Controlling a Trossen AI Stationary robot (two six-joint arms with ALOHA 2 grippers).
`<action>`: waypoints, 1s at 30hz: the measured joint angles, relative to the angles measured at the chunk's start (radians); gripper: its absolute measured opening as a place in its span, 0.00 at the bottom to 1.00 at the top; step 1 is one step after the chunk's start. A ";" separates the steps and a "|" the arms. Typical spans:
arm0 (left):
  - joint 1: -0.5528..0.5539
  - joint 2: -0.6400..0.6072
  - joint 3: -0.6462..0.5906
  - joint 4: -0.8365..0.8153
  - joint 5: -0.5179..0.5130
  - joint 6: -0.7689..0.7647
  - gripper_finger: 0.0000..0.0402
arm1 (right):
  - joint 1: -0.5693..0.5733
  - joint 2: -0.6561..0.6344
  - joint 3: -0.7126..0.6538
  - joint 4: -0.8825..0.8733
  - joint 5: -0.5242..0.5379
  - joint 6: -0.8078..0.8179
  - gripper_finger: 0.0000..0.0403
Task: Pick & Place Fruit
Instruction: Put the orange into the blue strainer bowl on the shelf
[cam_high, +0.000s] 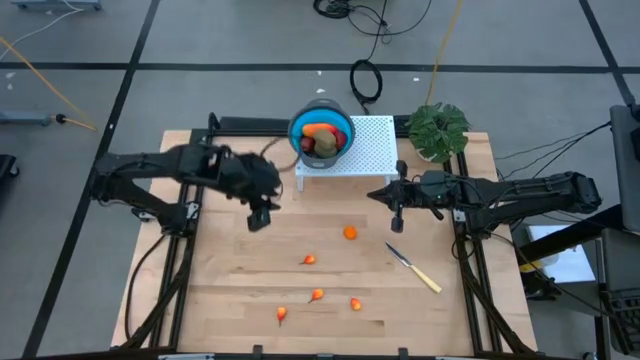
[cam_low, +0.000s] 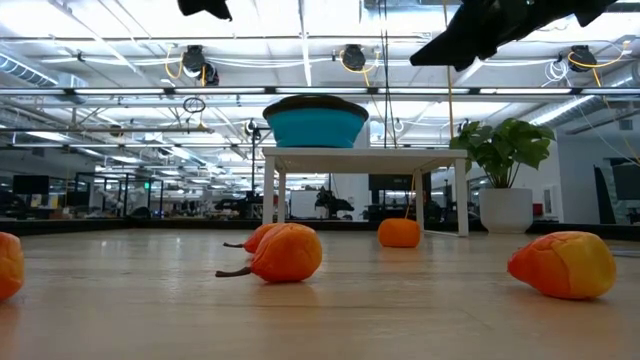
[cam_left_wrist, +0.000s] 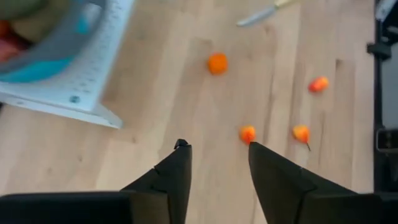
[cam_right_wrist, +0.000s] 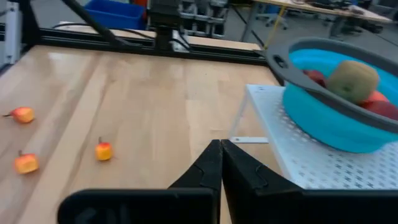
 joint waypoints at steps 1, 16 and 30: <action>-0.019 -0.001 -0.019 0.014 -0.004 -0.009 0.37 | 0.000 0.000 0.000 0.000 -0.015 0.000 0.00; -0.200 -0.001 -0.347 0.351 -0.010 -0.111 0.16 | 0.056 0.000 0.000 0.000 -0.025 0.015 0.00; -0.168 -0.211 -0.744 0.846 -0.013 -0.074 0.01 | 0.078 0.013 0.000 0.013 -0.109 0.215 0.00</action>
